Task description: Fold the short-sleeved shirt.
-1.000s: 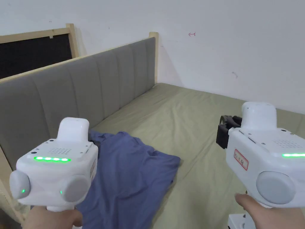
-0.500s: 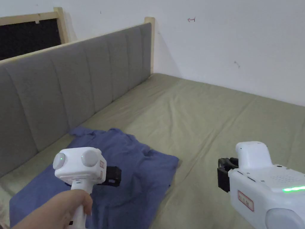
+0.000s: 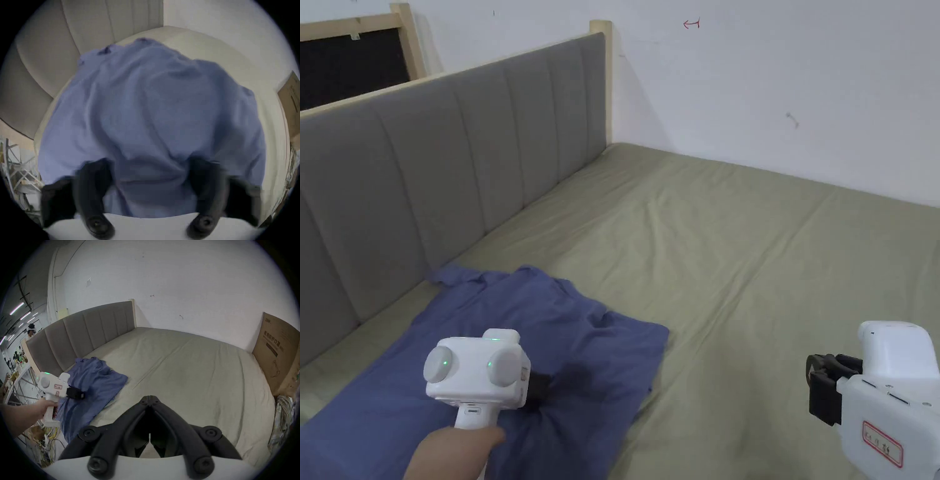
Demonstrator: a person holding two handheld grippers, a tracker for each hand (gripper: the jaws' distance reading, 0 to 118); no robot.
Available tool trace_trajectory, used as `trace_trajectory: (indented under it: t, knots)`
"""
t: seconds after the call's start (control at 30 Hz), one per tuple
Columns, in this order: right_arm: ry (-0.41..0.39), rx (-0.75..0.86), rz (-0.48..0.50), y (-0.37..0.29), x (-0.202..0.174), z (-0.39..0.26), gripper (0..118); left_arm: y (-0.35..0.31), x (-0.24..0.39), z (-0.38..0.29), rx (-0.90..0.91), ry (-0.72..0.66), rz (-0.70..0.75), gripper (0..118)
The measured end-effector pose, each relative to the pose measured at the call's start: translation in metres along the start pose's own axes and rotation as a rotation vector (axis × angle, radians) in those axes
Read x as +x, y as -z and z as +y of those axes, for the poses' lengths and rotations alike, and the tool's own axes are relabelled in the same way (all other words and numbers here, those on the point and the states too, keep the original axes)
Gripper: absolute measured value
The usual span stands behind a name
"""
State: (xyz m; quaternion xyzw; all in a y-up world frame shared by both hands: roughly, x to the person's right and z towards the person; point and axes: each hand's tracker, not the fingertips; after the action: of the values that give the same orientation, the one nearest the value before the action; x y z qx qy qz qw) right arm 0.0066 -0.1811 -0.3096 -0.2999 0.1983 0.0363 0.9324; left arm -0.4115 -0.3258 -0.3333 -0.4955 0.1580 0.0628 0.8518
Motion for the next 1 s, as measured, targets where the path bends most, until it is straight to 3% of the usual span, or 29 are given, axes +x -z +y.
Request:
trace_trajectory:
  t: [0.03,0.1,0.17,0.3,0.47,0.73,1.0]
  knots:
    - [0.0,0.001,0.0,-0.002,0.0,0.0,0,-0.011,-0.002,-0.003,0.038,0.015,0.022,0]
    - [-0.003,0.013,0.001,-0.008,0.002,0.0,0,-0.031,-0.014,-0.011,0.084,0.044,0.03,0]
    - [-0.01,0.026,0.009,-0.017,0.005,0.001,0,-0.054,-0.032,-0.017,0.121,0.025,-0.068,0]
    - [-0.035,0.083,0.006,-0.049,0.018,0.004,0,-0.131,-0.052,-0.011,0.312,0.005,-0.008,0]
    - [0.04,0.159,-0.039,-0.092,0.046,0.009,0,-0.226,-0.036,0.004,0.482,0.128,-0.083,0]
    - [0.086,0.259,-0.172,-0.18,0.086,0.008,0,-0.38,0.079,0.039,0.726,0.327,-0.369,0]
    - [0.118,0.312,-0.34,-0.258,0.134,-0.009,0,-0.417,0.212,0.055,0.64,0.49,-0.679,0]
